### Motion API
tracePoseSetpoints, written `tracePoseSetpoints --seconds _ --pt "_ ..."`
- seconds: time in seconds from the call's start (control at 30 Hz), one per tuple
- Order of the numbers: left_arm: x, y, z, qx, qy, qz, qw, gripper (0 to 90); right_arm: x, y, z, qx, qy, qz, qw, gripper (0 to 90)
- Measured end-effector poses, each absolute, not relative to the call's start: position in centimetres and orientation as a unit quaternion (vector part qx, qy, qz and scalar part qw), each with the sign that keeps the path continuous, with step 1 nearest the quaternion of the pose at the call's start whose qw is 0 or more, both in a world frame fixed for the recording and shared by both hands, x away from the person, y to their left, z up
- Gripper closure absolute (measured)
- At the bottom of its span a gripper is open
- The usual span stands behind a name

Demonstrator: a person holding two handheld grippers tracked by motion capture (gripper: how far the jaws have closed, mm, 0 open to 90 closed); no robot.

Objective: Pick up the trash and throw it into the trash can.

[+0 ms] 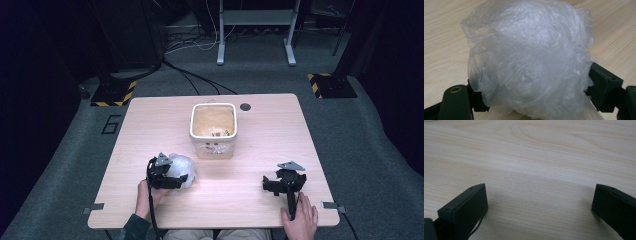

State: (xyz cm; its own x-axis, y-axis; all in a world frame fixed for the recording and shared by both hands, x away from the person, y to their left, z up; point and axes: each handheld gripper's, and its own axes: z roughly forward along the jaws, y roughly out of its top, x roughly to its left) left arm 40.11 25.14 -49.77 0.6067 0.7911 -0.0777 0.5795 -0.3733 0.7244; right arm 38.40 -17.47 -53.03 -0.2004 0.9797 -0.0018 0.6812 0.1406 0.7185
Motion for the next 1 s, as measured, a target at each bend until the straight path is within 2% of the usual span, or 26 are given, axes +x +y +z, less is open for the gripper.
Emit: tracePoseSetpoints --seconds 0.47,1.0 --pt "39.5 25.9 -48.7 0.803 0.420 0.166 0.389 29.9 38.4 -17.5 -53.0 0.582 0.713 0.302 0.247 0.0" --pt "39.1 27.4 -46.7 0.785 0.424 0.188 0.411 30.2 38.4 -17.5 -53.0 0.582 0.714 0.302 0.247 0.0"
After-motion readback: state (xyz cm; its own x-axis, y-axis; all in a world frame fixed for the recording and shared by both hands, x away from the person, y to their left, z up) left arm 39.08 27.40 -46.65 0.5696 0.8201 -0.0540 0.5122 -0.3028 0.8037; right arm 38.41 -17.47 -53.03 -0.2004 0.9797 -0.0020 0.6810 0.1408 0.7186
